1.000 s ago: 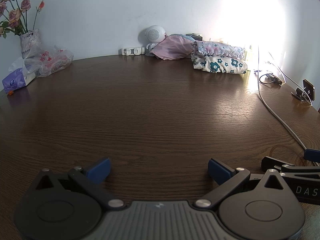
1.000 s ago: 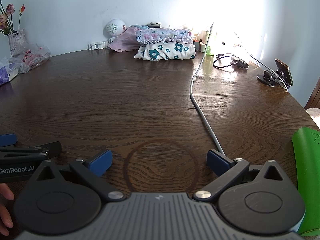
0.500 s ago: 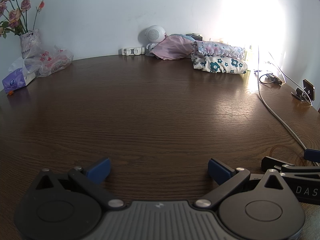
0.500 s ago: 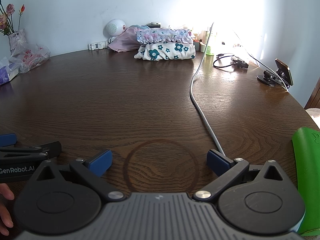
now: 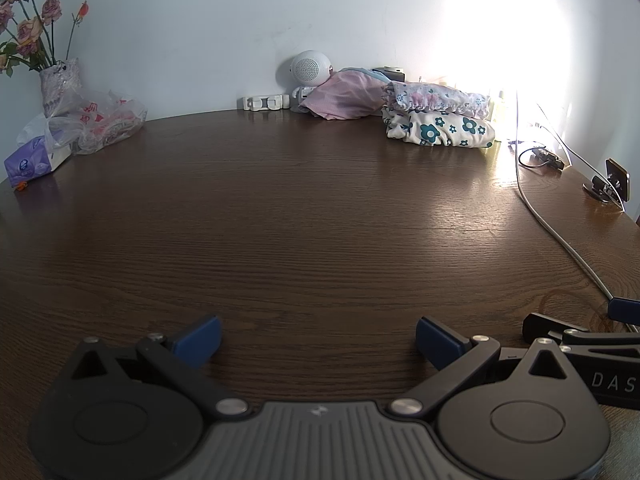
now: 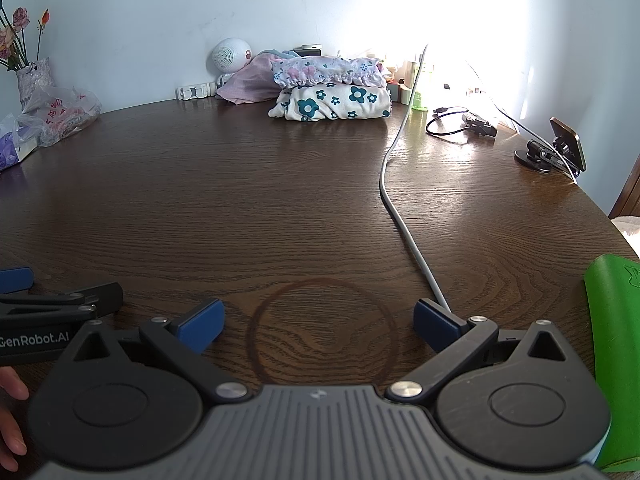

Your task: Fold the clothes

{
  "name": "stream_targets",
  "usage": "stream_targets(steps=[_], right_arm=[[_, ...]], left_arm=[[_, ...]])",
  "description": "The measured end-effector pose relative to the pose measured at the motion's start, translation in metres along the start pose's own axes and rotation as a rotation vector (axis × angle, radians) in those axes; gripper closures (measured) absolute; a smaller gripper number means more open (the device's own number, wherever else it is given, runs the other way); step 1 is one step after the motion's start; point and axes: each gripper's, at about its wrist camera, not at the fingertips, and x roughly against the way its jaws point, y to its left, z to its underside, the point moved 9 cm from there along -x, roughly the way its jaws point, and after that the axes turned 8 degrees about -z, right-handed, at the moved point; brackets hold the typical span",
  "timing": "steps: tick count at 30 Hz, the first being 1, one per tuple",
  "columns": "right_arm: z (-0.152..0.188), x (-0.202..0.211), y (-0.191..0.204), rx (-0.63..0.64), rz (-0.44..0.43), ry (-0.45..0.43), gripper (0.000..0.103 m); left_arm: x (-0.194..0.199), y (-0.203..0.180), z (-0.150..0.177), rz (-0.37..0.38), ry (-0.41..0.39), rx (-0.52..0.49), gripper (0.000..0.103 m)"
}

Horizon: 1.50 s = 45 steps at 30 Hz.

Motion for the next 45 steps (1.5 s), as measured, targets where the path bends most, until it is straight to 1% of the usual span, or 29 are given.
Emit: stream_targets(steps=[45], right_arm=[[-0.0004, 0.0002, 0.0004, 0.000, 0.000, 0.000, 0.001]], left_arm=[[-0.0008, 0.0027, 0.0019, 0.000, 0.000, 0.000, 0.000]])
